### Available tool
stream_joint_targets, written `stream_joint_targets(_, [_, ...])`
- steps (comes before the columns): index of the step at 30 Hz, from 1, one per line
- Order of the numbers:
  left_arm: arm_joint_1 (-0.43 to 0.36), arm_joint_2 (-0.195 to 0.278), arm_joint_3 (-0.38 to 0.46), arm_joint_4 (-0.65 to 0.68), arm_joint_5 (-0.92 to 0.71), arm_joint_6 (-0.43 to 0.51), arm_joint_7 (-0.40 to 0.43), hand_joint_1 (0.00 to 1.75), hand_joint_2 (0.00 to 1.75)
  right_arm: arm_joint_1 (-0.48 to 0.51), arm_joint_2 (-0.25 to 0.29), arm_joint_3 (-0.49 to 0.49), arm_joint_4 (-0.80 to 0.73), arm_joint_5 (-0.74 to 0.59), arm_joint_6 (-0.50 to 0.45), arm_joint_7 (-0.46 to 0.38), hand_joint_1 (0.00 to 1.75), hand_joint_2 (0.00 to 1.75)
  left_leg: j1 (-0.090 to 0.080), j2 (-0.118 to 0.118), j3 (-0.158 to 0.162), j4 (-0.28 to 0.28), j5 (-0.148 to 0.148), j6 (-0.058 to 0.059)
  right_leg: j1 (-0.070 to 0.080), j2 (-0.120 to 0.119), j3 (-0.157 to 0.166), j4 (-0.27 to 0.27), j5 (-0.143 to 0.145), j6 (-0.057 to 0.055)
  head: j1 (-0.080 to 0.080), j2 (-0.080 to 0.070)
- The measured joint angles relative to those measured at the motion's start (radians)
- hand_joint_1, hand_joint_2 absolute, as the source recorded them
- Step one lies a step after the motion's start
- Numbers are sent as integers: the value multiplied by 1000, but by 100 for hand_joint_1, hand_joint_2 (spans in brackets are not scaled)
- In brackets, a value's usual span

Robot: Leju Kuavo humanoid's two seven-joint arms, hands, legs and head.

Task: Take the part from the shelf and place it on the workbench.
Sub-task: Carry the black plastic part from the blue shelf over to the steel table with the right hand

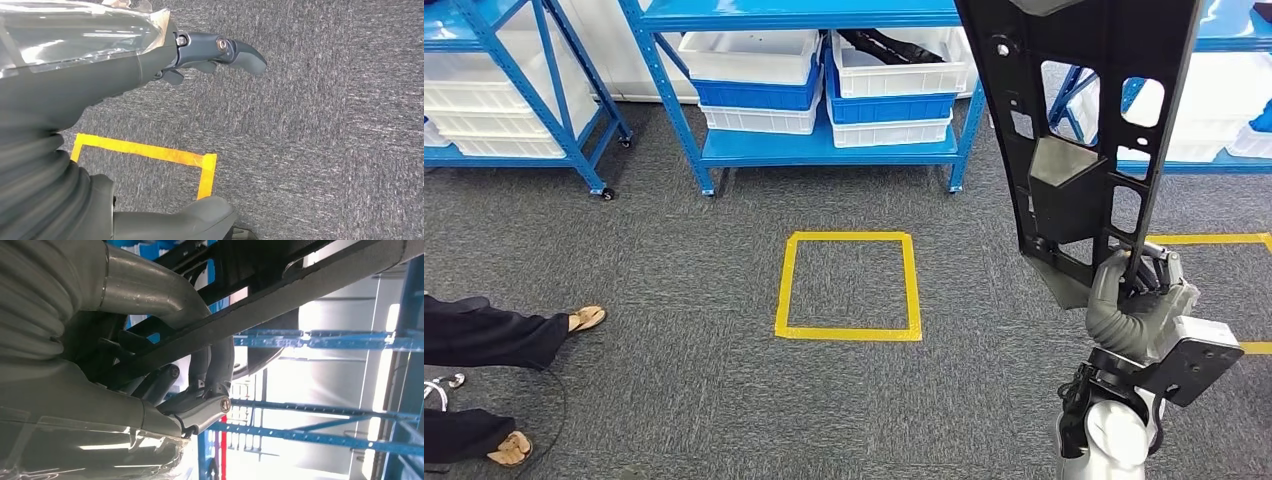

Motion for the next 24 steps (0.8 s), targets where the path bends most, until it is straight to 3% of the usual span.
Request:
stream_joint_targets(3, [-2, -2, 0, 0, 1, 0, 2, 0, 175, -7, 1, 1, 5, 4, -1, 2, 175, 175, 4, -4, 1, -18, 15, 0, -5, 1, -68, 147, -78, -5, 2, 0])
stream_joint_targets(5, [-1, -2, 1, 0, 2, 0, 4, 0, 175, -7, 1, 1, 9, 6, -2, 3, 175, 175, 5, -11, -6, -17, 18, -5, -12, 1, -100, 222, -105, 5, 2, 0])
stream_joint_targets(6, [-1, -3, 1, 0, 2, 0, 5, 0, 175, -7, 1, 1, 11, 7, -2, 4, 175, 175, 7, -16, -10, -15, 20, -9, -17, 1, -99, 225, -102, 15, 2, 0])
stream_joint_targets(7, [0, -4, 2, 0, 2, 0, 5, 0, 175, -7, 1, 1, 13, 7, -2, 4, 175, 175, 10, -23, -16, -11, 22, -15, -23, 1, -82, 198, -87, 30, 2, 0])
stream_joint_targets(9, [0, -4, 2, 0, 2, 0, 6, 0, 175, -9, 1, 1, 16, 8, -2, 4, 175, 175, 18, -37, -32, 10, 19, -30, -36, 11, -13, 72, -42, 57, 3, 0])
stream_joint_targets(10, [0, -3, 2, 0, 2, 0, 6, 0, 175, -10, 2, 1, 17, 8, -2, 4, 175, 175, 19, -44, -43, 27, 15, -40, -38, 17, 12, 21, -27, 59, 5, 0])
stream_joint_targets(11, [0, -2, 2, 0, 2, 0, 6, 0, 175, -11, 3, 2, 18, 8, -3, 4, 175, 175, 18, -50, -52, 39, 12, -48, -38, 22, 24, -2, -22, 52, 5, 0])
stream_joint_targets(13, [2, -1, 3, -1, 3, 0, 6, 0, 175, -12, 4, 2, 20, 9, -3, 5, 175, 175, 16, -58, -63, 51, 13, -61, -33, 21, 19, 4, -21, 27, 5, 0])
stream_joint_targets(15, [7, -1, 4, 0, 4, 1, 6, 0, 175, -14, 6, 2, 23, 9, -3, 6, 175, 175, 21, -54, -72, 59, 8, -67, -33, 12, 15, 11, -15, 9, 3, 0])
stream_joint_targets(17, [9, -1, 5, 0, 6, 1, 7, 0, 175, -17, 8, 3, 24, 9, -3, 6, 175, 175, 23, -32, -101, 125, -38, -69, -31, 4, 10, 11, -9, -3, 1, 0])
stream_joint_targets(19, [9, 0, 6, -1, 8, 2, 8, 0, 175, -18, 9, 3, 26, 10, -3, 6, 175, 175, 21, -13, -155, 257, -110, -68, -24, -8, 5, 11, -6, -8, 0, 0])
stream_joint_targets(21, [10, 0, 7, 0, 8, 2, 9, 0, 175, -18, 9, 3, 30, 11, -3, 6, 175, 175, 20, -8, -184, 341, -141, -62, -15, -23, 1, 11, -5, -11, 0, 0])
stream_joint_targets(22, [10, 0, 7, 0, 8, 2, 9, 0, 175, -19, 9, 3, 33, 11, -3, 6, 175, 175, 17, -6, -171, 329, -132, -56, -11, -30, 0, 11, -5, -11, 1, 0])
stream_joint_targets(24, [10, 1, 7, -1, 8, 2, 10, 0, 175, -21, 9, 3, 35, 12, -3, 6, 175, 175, 6, 11, -97, 213, -88, -36, -6, -45, 1, 11, -5, -11, 1, 0])
